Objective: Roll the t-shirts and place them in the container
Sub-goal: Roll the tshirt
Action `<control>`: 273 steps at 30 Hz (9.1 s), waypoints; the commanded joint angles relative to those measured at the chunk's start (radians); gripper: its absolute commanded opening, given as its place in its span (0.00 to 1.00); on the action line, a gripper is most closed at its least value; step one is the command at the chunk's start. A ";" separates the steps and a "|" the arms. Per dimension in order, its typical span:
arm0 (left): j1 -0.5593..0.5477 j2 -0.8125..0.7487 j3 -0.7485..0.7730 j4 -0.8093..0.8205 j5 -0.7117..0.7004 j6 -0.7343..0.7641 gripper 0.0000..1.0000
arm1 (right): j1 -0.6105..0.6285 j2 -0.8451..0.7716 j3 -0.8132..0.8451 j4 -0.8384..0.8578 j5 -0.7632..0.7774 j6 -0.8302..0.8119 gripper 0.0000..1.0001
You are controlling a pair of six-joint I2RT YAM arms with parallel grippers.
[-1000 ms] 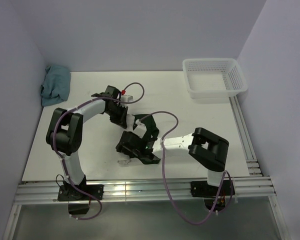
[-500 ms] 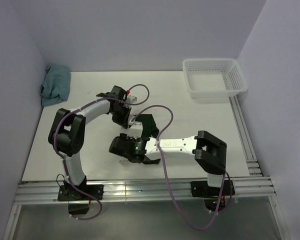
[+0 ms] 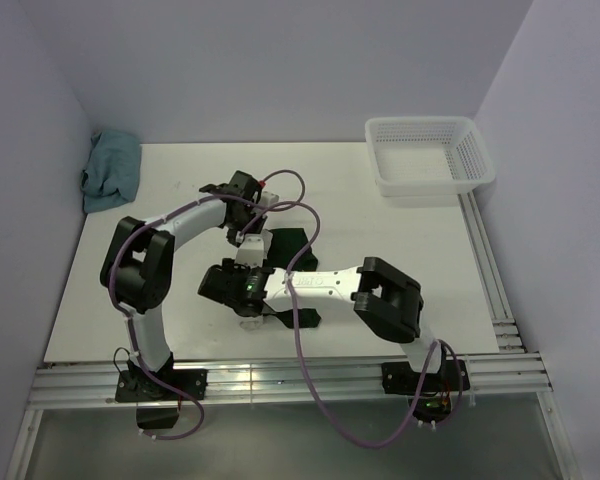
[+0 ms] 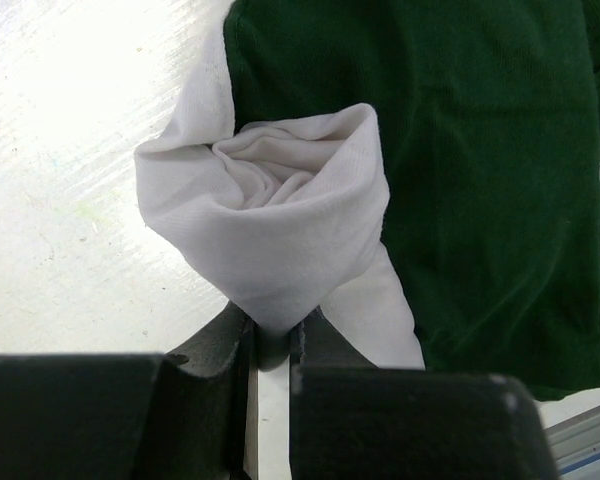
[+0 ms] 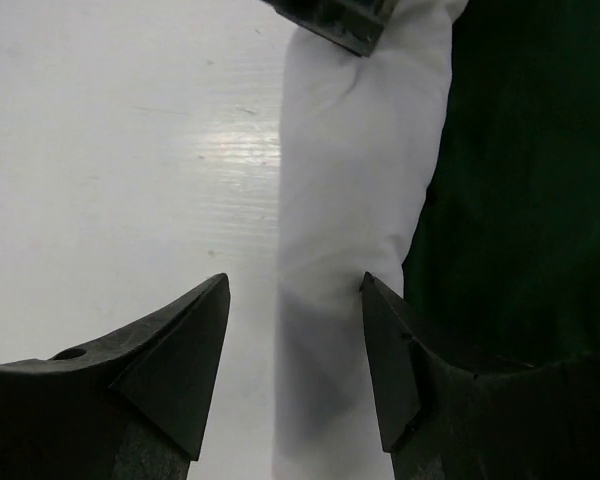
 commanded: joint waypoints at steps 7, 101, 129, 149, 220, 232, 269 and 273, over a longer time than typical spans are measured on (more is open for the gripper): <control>-0.013 0.031 0.068 -0.038 -0.046 0.013 0.01 | 0.000 0.052 0.010 -0.032 -0.024 0.028 0.62; -0.059 0.078 0.111 -0.070 -0.152 -0.028 0.00 | 0.002 -0.227 -0.239 -0.021 -0.084 0.086 0.68; -0.087 0.126 0.200 -0.136 -0.121 -0.033 0.15 | -0.017 0.053 0.000 -0.029 -0.039 -0.027 0.59; -0.010 0.112 0.336 -0.142 0.006 -0.007 0.65 | -0.014 0.149 -0.010 -0.179 -0.133 0.043 0.60; -0.010 0.095 0.101 -0.009 -0.082 -0.059 0.00 | -0.037 -0.220 -0.273 -0.041 -0.127 0.072 0.64; -0.035 0.114 0.134 -0.046 -0.101 -0.060 0.00 | -0.021 -0.109 -0.009 -0.158 -0.015 -0.015 0.63; 0.022 0.040 0.272 -0.104 0.212 0.042 0.67 | -0.026 0.061 -0.134 -0.143 -0.110 0.097 0.47; 0.066 -0.009 0.217 -0.086 0.334 0.113 0.74 | -0.037 -0.018 -0.254 0.041 -0.159 0.088 0.46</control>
